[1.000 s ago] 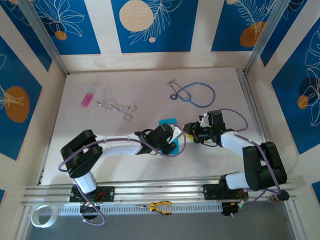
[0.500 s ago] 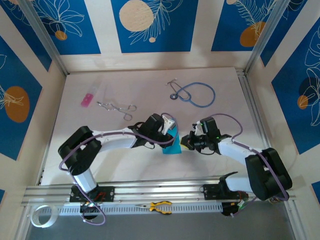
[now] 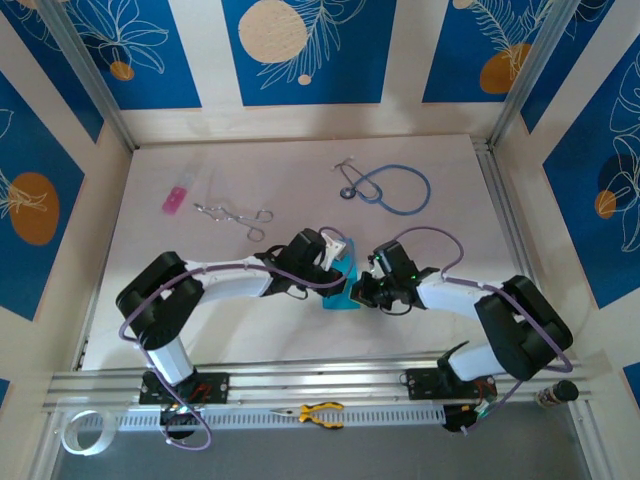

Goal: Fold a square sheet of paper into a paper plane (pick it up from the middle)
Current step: Fold the triangle a second time at the center of the table.

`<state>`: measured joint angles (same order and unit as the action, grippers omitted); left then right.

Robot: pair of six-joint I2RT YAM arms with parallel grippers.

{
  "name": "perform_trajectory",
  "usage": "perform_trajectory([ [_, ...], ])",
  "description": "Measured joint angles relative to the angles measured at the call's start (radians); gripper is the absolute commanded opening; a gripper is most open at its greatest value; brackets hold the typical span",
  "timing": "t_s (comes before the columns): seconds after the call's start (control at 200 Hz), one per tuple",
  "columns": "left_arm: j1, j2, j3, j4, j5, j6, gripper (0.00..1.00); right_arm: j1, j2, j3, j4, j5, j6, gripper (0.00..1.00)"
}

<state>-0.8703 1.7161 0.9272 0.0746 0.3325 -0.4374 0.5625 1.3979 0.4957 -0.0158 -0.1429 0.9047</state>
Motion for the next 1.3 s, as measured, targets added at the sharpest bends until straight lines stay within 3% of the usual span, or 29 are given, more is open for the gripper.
perform_trajectory([
  [0.22,0.006,0.008,-0.007,0.002,0.000,-0.011,0.00,0.014,0.024,-0.006,0.032,0.072,0.021,0.00],
  [0.75,0.071,0.048,-0.019,0.062,0.055,-0.055,0.00,0.013,0.031,-0.003,0.037,0.085,-0.014,0.00],
  [1.301,0.088,0.055,-0.019,-0.008,0.033,0.021,0.02,0.014,0.074,0.049,0.011,0.073,-0.053,0.00],
])
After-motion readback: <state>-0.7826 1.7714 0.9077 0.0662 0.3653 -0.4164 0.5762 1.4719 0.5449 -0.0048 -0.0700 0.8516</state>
